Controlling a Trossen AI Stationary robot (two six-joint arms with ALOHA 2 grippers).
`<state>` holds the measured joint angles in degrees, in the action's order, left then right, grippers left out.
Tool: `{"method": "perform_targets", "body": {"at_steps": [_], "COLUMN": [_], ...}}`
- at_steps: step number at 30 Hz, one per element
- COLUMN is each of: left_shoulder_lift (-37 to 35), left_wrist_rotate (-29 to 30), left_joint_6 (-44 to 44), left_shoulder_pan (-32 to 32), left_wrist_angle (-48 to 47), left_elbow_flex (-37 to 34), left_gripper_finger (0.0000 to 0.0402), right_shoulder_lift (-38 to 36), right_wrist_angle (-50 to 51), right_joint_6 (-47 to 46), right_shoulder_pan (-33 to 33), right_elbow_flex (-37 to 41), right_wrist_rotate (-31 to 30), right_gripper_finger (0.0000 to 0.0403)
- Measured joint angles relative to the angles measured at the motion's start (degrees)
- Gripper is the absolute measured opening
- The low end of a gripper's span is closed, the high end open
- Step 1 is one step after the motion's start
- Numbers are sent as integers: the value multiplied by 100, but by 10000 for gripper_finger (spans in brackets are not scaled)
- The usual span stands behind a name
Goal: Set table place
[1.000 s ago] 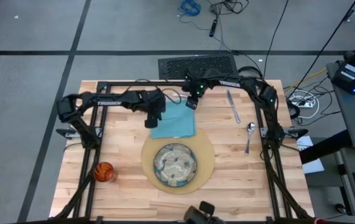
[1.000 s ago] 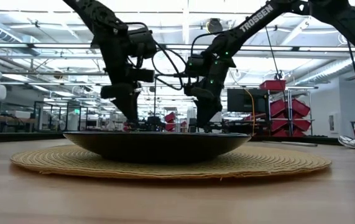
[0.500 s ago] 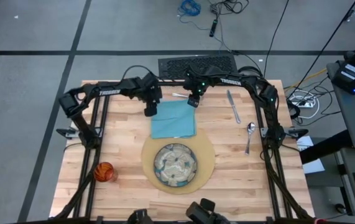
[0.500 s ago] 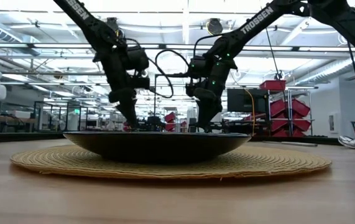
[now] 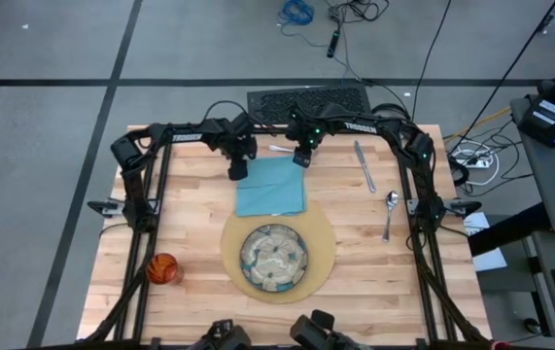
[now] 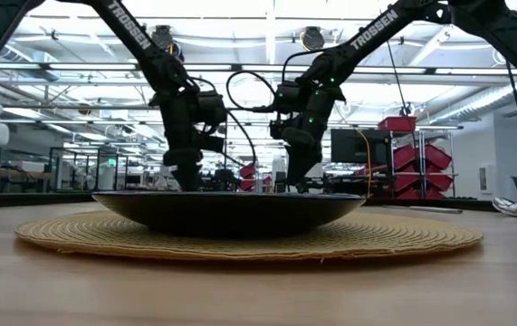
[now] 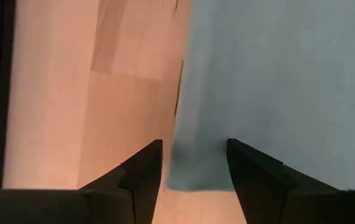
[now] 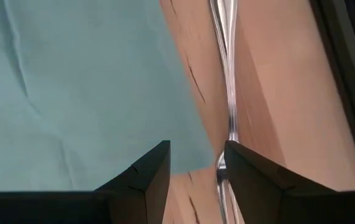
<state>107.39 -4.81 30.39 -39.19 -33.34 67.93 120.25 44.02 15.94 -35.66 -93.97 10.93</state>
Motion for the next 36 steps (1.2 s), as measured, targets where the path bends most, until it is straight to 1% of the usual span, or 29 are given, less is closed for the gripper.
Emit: {"method": "perform_targets", "body": {"at_steps": [5,12,17,23,31,36], "left_shoulder_lift": [23,23,23,21,21,21], "left_wrist_rotate": [26,31,33,34,34,34], "left_joint_6": [8,39,13,18,44,39], "left_shoulder_pan": [10,7,7,7,5,5], "left_wrist_angle": [-2,-11,-18,-16,-13,-16], "left_elbow_flex": [85,106,108,106,106,104], "left_gripper_finger": [164,164,164,164,164,164], "right_shoulder_lift": [0,136,345,367,367,461], "right_wrist_angle": [73,108,88,-214,-189,-86], "right_joint_6": [150,171,171,164,233,252], "right_shoulder_pan": [-43,-156,-162,-165,-243,-242], "right_elbow_flex": [0,-9,-7,-4,-4,0], "right_wrist_rotate": [388,622,595,550,422,432], "right_gripper_finger": [144,144,144,144,143,125]}}
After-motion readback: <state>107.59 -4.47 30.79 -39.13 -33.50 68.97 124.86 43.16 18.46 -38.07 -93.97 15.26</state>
